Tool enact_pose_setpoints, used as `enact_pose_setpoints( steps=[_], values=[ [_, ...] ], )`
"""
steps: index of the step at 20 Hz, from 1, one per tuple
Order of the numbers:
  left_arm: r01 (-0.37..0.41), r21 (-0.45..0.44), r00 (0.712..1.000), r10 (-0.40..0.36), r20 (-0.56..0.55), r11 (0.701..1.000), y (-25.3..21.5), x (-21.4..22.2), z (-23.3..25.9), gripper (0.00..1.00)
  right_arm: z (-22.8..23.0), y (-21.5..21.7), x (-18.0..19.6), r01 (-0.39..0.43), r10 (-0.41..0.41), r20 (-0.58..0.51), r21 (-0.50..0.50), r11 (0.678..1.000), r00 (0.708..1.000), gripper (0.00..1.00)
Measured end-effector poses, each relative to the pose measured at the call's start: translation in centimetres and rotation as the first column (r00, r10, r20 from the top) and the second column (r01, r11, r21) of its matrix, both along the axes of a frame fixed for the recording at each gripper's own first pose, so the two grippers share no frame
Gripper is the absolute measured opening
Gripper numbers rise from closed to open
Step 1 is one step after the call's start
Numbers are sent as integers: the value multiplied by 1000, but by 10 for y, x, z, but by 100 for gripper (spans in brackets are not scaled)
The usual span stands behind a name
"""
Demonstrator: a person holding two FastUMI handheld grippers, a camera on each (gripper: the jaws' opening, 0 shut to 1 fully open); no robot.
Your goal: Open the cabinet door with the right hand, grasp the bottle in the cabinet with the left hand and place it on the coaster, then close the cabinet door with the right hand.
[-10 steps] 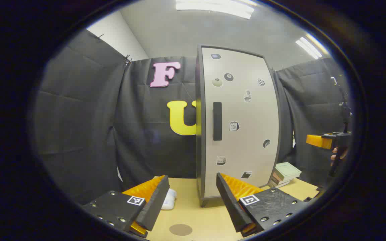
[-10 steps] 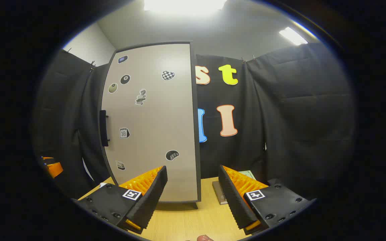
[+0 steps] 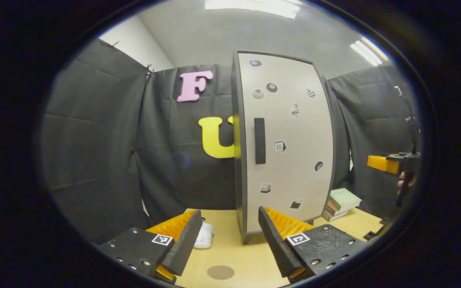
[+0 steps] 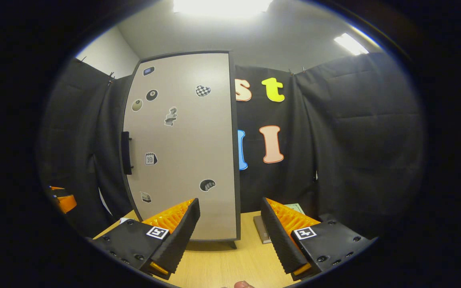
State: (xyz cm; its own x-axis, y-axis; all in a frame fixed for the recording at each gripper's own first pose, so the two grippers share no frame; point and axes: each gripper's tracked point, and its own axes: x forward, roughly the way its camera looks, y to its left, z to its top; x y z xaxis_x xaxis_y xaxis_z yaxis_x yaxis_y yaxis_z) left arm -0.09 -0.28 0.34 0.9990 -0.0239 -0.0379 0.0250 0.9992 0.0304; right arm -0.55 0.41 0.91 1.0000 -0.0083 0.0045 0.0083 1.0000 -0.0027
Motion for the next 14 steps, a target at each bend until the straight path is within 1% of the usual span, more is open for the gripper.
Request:
enact_pose_setpoints(
  steps=[1,2,5,6,8,10,12,13,14],
  values=[
    [9,-9,1000,-9,-5,1000,-2,0,3,86,2,1,-1,-1,1,2,3,1000,1000,97],
    [14,-13,1000,-14,-8,1000,-1,-1,9,87,6,2,-1,-4,4,5,4,1000,1000,97],
    [25,-31,1000,-25,4,999,-3,0,22,87,18,6,-3,-12,12,27,-3,1000,1000,97],
    [26,-36,1000,-26,7,999,-1,1,27,86,21,9,-3,-18,18,31,-4,1000,999,96],
    [18,-43,1000,-18,12,999,3,-1,30,87,23,13,-2,-28,29,32,-6,1000,999,96],
    [6,-46,1000,-5,12,999,9,-2,28,86,25,20,1,-48,48,28,-12,999,998,97],
    [-6,-54,1000,6,-1,999,14,-4,19,87,26,29,5,-70,71,20,-25,997,997,97],
    [-10,-60,1000,9,-7,998,16,-6,15,86,27,34,8,-83,83,13,-30,996,996,97],
    [-17,-66,1000,16,-14,998,19,-7,10,87,30,41,11,-102,102,11,-33,994,995,97]
  ],
)
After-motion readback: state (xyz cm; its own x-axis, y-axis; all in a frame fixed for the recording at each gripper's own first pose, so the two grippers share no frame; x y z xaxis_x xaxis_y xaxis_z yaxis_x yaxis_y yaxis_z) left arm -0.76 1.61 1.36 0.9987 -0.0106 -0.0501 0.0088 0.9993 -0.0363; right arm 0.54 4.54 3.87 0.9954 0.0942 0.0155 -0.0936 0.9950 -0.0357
